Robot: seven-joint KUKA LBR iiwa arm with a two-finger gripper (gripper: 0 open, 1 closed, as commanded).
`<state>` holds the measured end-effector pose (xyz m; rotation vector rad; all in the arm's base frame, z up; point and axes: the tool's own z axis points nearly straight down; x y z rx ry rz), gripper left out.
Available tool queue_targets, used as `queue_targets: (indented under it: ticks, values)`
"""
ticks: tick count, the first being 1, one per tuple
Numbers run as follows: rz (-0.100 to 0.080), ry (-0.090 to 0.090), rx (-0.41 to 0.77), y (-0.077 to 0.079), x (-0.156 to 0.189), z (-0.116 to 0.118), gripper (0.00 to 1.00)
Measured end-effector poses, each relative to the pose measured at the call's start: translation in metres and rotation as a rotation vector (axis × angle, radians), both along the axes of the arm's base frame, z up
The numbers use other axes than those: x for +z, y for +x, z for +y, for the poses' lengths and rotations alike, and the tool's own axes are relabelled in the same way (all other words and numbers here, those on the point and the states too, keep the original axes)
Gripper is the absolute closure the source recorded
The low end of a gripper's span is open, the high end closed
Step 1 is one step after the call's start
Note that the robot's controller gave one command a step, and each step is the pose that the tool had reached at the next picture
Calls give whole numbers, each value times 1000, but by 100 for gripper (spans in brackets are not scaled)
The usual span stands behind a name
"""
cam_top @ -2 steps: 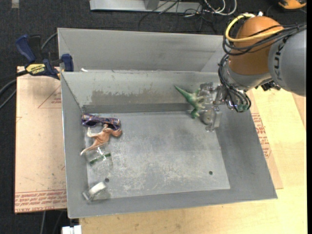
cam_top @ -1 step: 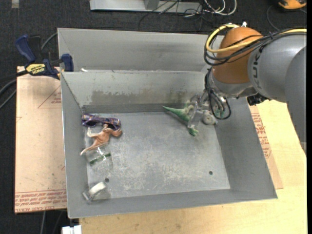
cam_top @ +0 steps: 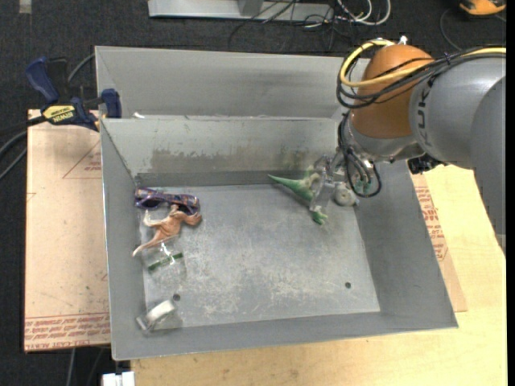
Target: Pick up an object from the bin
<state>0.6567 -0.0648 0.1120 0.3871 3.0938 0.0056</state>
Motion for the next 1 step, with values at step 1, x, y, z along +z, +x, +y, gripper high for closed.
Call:
queue_targets:
  ticks: [1]
  values:
    - [0,0,0,0,1,0,100]
